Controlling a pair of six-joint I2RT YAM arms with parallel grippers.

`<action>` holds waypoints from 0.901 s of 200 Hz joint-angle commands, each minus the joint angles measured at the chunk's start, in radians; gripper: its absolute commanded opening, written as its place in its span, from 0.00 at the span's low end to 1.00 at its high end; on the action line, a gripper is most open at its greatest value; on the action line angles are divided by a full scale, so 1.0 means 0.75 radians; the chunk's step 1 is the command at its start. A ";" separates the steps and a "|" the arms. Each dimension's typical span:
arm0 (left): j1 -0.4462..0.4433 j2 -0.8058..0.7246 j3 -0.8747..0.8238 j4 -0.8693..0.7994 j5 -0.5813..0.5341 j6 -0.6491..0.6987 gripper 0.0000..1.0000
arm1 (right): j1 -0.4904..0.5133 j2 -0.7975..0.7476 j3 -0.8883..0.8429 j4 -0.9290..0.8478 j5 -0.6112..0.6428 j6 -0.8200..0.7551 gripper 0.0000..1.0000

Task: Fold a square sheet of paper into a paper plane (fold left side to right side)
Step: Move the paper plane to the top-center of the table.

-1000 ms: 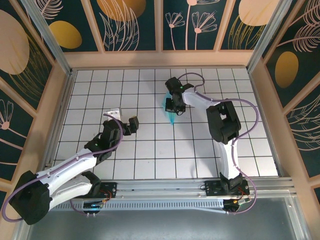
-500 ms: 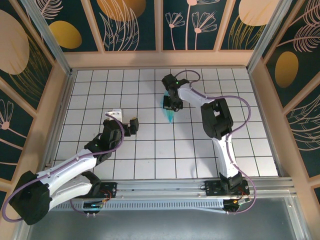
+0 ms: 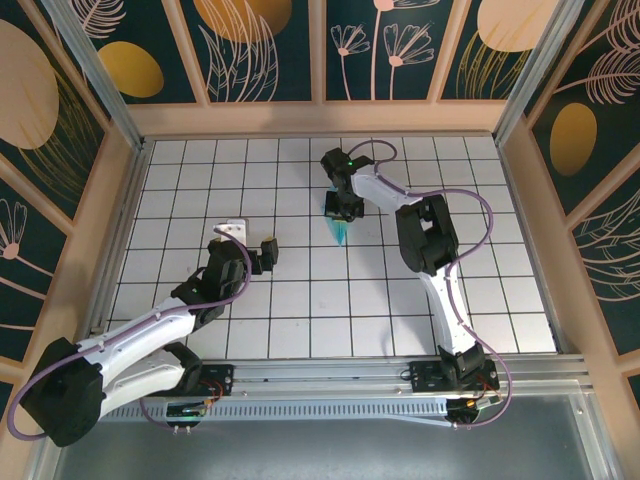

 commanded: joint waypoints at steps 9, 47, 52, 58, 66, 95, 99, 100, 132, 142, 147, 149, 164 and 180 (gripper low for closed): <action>0.011 0.004 -0.002 0.024 0.011 0.012 0.99 | 0.001 0.036 0.030 -0.027 0.029 0.017 0.00; 0.010 0.006 -0.005 0.022 0.011 0.003 0.99 | 0.000 0.042 0.009 -0.012 0.029 0.012 0.02; 0.012 0.007 -0.005 0.022 0.010 0.004 0.99 | 0.000 0.042 0.004 -0.012 0.030 0.012 0.04; 0.013 0.007 -0.004 0.020 0.010 0.003 0.99 | 0.001 0.042 0.002 -0.009 0.030 0.010 0.04; 0.012 0.010 -0.004 0.018 0.009 0.006 0.99 | 0.001 0.042 -0.001 -0.009 0.027 0.009 0.05; 0.012 0.013 -0.004 0.012 0.005 0.008 0.99 | 0.001 0.042 -0.003 -0.004 0.030 0.008 0.10; 0.012 0.013 -0.004 0.012 0.005 0.005 0.99 | 0.001 0.043 -0.005 -0.003 0.029 0.006 0.11; 0.012 0.013 -0.004 0.011 0.005 0.006 0.99 | 0.001 0.043 -0.005 -0.003 0.030 0.006 0.11; 0.013 0.008 -0.004 0.008 0.003 0.006 0.99 | 0.000 0.042 -0.017 0.001 0.034 0.004 0.17; 0.012 0.007 -0.005 0.010 0.000 0.006 0.99 | 0.000 0.042 -0.018 0.002 0.036 0.002 0.19; 0.011 0.006 -0.004 0.009 0.001 0.003 0.99 | -0.001 0.042 -0.020 0.004 0.038 0.001 0.20; 0.011 0.006 -0.004 0.008 0.001 0.004 0.99 | 0.001 0.042 -0.021 0.005 0.038 0.002 0.21; 0.013 0.003 -0.006 0.008 -0.001 0.003 0.99 | 0.001 0.042 -0.023 0.004 0.044 0.002 0.24; 0.012 0.000 -0.008 0.004 -0.005 0.004 0.99 | 0.003 0.040 -0.027 0.007 0.047 0.004 0.27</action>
